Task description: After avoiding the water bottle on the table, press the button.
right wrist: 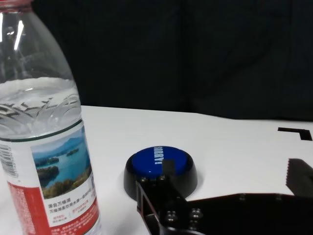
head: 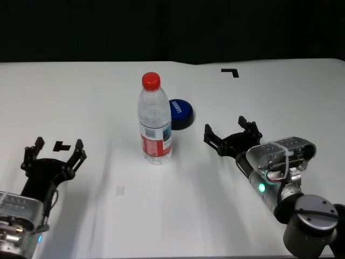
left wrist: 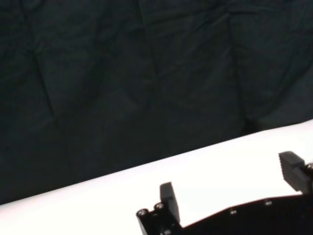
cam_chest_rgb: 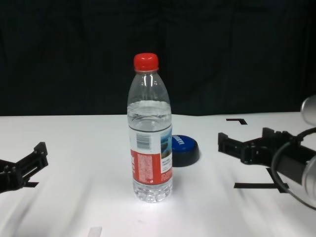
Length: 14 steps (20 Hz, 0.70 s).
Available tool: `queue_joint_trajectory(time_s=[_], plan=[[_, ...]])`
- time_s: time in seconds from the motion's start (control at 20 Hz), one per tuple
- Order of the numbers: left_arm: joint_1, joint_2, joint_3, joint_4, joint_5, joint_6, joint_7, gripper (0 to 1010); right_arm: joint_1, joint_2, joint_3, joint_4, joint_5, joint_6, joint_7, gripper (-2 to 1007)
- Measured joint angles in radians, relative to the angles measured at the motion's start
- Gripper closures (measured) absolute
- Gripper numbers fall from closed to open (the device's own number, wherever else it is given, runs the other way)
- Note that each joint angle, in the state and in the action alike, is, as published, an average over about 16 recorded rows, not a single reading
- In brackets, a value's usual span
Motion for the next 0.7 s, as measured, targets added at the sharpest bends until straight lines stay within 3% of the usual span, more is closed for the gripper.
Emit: queue_joint_trajectory(time_s=[0.7], plan=[[0.000,0.000,0.000,0.000,0.000,0.000,0.000,7,-0.083,0.033,-0.023,-0.077,0.019,0.020,0.028,2]])
